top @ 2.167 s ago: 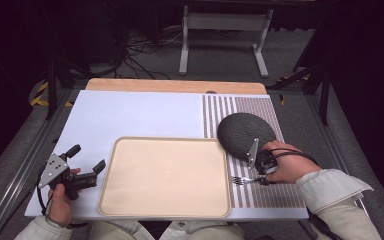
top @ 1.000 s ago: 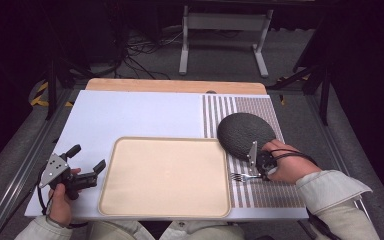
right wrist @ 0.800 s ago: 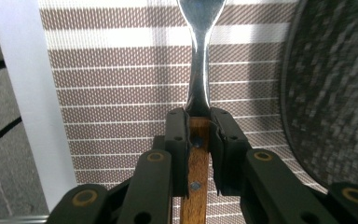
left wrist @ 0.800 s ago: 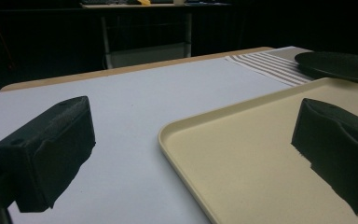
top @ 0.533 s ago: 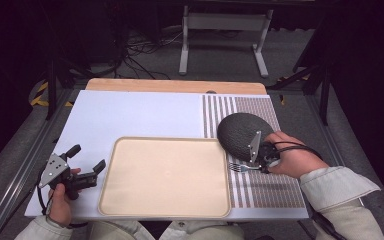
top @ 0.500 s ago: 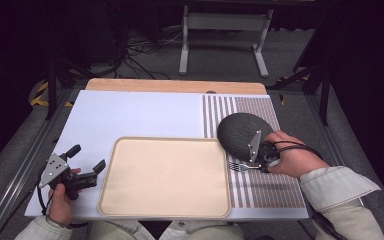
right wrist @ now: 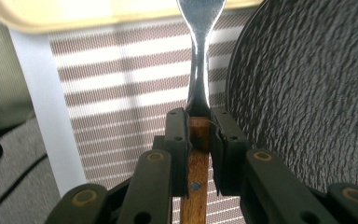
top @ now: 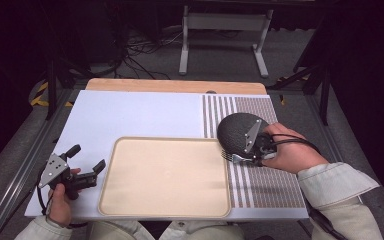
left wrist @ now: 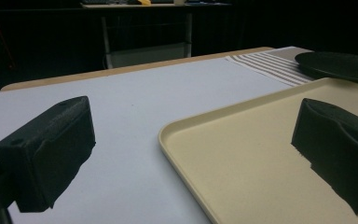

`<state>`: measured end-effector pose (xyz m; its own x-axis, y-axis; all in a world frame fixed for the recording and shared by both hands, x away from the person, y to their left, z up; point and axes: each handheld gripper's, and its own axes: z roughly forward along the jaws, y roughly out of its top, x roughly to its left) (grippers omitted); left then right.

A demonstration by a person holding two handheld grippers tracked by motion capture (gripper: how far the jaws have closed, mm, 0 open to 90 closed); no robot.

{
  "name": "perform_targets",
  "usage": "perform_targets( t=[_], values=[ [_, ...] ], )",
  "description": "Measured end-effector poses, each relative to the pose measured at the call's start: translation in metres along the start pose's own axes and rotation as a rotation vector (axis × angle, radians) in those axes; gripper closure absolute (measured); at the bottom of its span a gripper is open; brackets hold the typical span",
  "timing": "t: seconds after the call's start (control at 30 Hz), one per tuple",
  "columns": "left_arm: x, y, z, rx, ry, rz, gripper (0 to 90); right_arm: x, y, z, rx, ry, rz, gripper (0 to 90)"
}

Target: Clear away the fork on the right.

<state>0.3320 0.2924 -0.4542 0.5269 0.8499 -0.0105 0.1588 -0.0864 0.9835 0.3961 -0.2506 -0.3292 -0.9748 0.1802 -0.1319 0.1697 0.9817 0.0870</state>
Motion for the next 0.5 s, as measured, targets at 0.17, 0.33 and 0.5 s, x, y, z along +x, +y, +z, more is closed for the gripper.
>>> perform_targets(
  t=[0.17,0.33,0.5],
  values=[
    [0.000,0.000,0.000,0.001,0.000,0.001,0.0,0.004,0.013,-0.004,-0.022,-0.018,0.049,77.9],
    [0.000,0.000,0.000,0.001,-0.001,0.001,0.0,0.007,0.025,-0.008,-0.072,-0.012,0.129,77.9],
    [0.000,0.000,0.000,-0.002,-0.001,0.000,0.1,0.009,0.037,-0.008,-0.141,0.030,0.252,77.9]
  ],
)
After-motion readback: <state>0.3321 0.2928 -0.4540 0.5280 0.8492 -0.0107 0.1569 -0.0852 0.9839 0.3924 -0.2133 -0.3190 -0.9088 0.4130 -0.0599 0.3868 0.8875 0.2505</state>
